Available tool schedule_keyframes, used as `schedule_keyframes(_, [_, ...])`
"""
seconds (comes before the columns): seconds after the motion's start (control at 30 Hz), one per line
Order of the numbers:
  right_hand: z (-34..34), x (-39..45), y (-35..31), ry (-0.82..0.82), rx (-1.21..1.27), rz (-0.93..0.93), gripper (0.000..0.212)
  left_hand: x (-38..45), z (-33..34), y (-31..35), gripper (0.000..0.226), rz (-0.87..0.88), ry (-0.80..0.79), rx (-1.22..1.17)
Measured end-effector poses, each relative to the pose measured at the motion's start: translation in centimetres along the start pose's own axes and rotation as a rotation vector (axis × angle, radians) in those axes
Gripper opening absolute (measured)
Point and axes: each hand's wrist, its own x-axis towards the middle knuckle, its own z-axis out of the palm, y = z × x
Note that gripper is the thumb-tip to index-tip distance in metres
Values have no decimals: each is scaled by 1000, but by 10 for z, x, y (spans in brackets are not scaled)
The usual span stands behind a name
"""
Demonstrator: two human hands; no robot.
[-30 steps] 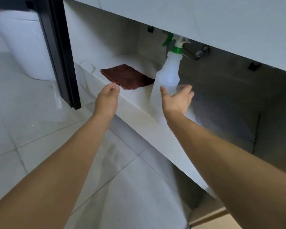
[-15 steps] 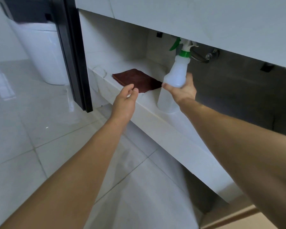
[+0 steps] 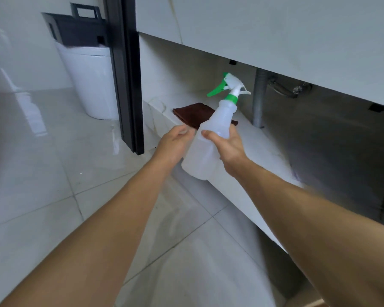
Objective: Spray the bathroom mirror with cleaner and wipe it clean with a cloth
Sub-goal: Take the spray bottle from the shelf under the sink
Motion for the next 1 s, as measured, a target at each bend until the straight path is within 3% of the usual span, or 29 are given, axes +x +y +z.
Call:
schedule_keyframes(0.17, [34, -17, -4, -154, 3, -23, 65, -10, -28, -21, 70, -69, -61, -19])
schedule_keyframes(0.27, [50, -25, -11, -197, 16, -56, 68, -18, -44, -28, 59, -77, -83, -77])
schedule_keyframes(0.37, [60, -29, -19, -248, 47, -104, 61, -22, -60, -27, 62, -30, -105, -89])
schedule_keyframes(0.5, [70, -32, -38, -263, 62, -182, 54, -23, -70, -20, 84, 68, -162, -40])
schedule_keyframes(0.63, [77, -31, -59, -245, 114, -223, 55, -23, -63, -3, 95, 190, 9, 61])
schedule_keyframes(0.9, [83, -36, -204, -260, 83, -196, 65, -26, -100, 134, 84, 174, 112, 108])
schedule_keyframes(1.0, [86, -33, -291, -264, 74, -166, 54, -27, -123, 213, 88, 167, 107, 109])
